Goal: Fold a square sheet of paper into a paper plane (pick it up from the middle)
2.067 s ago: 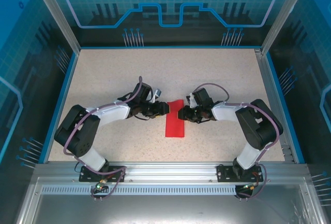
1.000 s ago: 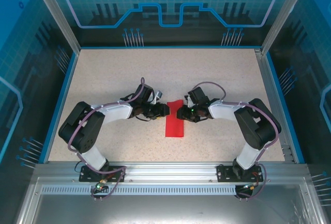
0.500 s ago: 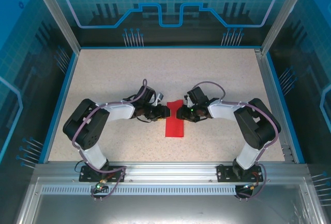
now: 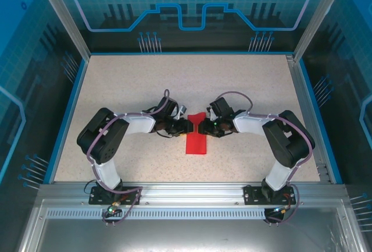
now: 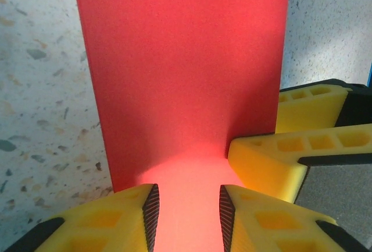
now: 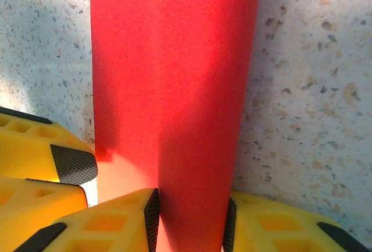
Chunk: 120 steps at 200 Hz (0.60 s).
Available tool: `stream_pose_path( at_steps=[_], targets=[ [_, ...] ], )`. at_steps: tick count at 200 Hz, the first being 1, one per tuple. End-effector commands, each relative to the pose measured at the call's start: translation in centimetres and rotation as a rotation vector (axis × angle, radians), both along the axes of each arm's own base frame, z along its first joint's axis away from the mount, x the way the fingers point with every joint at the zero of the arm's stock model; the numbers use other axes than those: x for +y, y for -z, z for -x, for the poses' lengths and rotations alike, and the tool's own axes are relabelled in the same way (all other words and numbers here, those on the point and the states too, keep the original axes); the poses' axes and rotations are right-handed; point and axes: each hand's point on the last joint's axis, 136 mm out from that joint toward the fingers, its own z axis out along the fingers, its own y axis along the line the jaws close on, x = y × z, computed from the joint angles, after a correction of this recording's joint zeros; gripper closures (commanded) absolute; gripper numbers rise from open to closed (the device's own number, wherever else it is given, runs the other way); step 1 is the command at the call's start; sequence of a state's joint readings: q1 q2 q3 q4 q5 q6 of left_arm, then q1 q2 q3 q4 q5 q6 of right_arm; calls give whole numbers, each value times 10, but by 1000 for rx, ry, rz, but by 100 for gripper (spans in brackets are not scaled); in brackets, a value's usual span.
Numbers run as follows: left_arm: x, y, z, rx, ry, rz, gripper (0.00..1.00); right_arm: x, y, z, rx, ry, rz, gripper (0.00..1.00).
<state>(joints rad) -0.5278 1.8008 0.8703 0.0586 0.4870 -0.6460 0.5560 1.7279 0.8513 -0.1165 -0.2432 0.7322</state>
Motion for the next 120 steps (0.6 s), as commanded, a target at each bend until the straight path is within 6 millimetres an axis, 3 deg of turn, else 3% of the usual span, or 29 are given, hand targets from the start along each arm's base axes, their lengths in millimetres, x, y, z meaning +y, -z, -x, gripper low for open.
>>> stream_pose_path(
  at_steps=[1,71,120],
  targets=[
    [-10,-6,-4,-28,34,20,64,2,22,14,45,-38,49,64],
    [-4,17,1,2,47,-33,66,4,21,13,43,-44,51,64],
    [10,41,9,32,60,-131,71,4,12,9,24,-40,46,63]
  ],
)
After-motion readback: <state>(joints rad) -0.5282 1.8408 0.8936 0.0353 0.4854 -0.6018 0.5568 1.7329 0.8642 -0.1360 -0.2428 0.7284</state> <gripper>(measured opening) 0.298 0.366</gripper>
